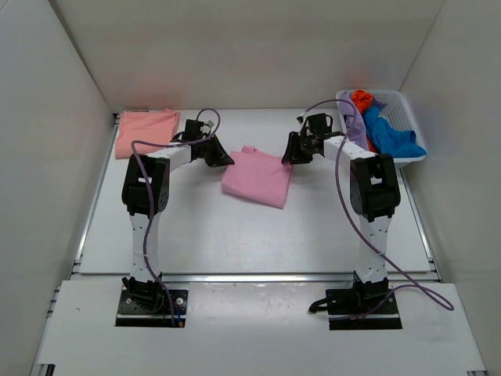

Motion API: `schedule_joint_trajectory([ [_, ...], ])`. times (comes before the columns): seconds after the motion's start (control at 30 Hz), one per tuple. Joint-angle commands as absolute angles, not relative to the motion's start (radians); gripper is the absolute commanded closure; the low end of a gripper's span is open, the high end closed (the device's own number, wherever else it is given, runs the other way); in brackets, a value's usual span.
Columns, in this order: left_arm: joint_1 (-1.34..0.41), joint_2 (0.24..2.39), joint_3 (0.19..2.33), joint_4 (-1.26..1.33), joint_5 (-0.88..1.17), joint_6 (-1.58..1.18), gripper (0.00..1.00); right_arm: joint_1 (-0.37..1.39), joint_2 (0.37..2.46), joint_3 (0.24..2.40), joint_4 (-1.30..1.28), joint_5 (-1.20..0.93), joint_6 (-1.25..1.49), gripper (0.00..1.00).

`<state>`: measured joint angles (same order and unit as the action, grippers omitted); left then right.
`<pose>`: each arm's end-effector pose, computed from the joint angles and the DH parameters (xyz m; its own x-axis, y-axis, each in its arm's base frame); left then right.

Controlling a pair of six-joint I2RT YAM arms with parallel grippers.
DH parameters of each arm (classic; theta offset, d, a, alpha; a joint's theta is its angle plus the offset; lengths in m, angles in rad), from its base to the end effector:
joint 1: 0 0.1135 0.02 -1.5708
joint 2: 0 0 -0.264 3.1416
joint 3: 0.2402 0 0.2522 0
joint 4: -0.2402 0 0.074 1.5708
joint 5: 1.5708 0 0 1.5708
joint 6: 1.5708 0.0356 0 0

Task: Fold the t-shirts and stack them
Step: Smooth out wrinkles on the folded tshirt

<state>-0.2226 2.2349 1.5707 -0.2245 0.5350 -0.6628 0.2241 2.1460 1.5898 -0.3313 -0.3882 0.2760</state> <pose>0.4627 -0.1234 0.1364 -0.9066 -0.3375 -0.2534 -0.0690 0.7109 -0.6999 0.4561 0.1178 0.1737 -0.8470 0.0656 -0.5275 -0.2160 0.8642 0.4545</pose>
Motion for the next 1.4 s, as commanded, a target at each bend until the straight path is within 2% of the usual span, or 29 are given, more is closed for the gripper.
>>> schedule_joint_trajectory([
  [0.0, -0.227, 2.184, 1.565, -0.201, 0.557, -0.663, 0.95, 0.216, 2.174, 1.646, -0.345, -0.42, 0.253, 0.68],
  [0.07, -0.227, 2.178, 1.559, -0.199, 0.558, -0.669, 0.95, 0.218, 2.178, 1.657, -0.36, -0.468, 0.258, 0.81],
  [0.1, -0.226, 2.178, 1.565, -0.201, 0.56, -0.663, 0.95, 0.21, 2.187, 1.664, -0.362, -0.478, 0.258, 0.96],
  [0.13, -0.225, 2.181, 1.566, -0.209, 0.563, -0.669, 0.96, 0.209, 2.177, 1.663, -0.368, -0.498, 0.259, 1.0],
  [0.27, -0.224, 2.174, 1.589, -0.235, 0.569, -0.658, 1.0, 0.207, 2.131, 1.657, -0.385, -0.499, 0.261, 1.0],
  [0.47, -0.227, 2.128, 1.612, -0.232, 0.583, -0.676, 0.98, 0.195, 2.04, 1.634, -0.373, -0.472, 0.258, 1.0],
  [0.63, -0.233, 2.169, 1.756, -0.301, 0.563, -0.666, 0.98, 0.158, 2.039, 1.709, -0.399, -0.469, 0.273, 1.0],
  [0.7, -0.236, 2.2, 1.816, -0.336, 0.554, -0.67, 0.96, 0.141, 2.084, 1.755, -0.419, -0.448, 0.272, 1.0],
  [0.73, -0.238, 2.229, 1.853, -0.348, 0.551, -0.67, 0.83, 0.147, 2.094, 1.784, -0.426, -0.433, 0.273, 1.0],
  [0.77, -0.233, 2.255, 1.888, -0.363, 0.561, -0.67, 0.77, 0.138, 2.129, 1.824, -0.443, -0.423, 0.272, 1.0],
  [0.8, -0.224, 2.279, 1.899, -0.368, 0.568, -0.667, 0.74, 0.134, 2.163, 1.841, -0.462, -0.401, 0.262, 0.98],
  [0.87, -0.222, 2.295, 1.91, -0.357, 0.583, -0.681, 0.55, 0.129, 2.226, 1.951, -0.546, -0.335, 0.25, 0.87],
  [0.9, -0.219, 2.292, 1.896, -0.344, 0.584, -0.677, 0.49, 0.133, 2.25, 1.994, -0.563, -0.31, 0.25, 0.81],
  [1.0, -0.209, 2.263, 1.806, -0.304, 0.581, -0.664, 0.44, 0.138, 2.243, 1.946, -0.542, -0.265, 0.247, 0.68],
  [1.07, -0.204, 2.246, 1.752, -0.266, 0.584, -0.67, 0.42, 0.14, 2.189, 1.876, -0.473, -0.273, 0.259, 0.51],
  [1.17, -0.202, 2.243, 1.688, -0.25, 0.594, -0.663, 0.4, 0.135, 2.158, 1.773, -0.404, -0.299, 0.281, 0.39],
  [1.37, -0.238, 2.283, 1.648, -0.232, 0.604, -0.666, 0.37, 0.135, 2.212, 1.755, -0.4, -0.377, 0.291, 0.39],
])
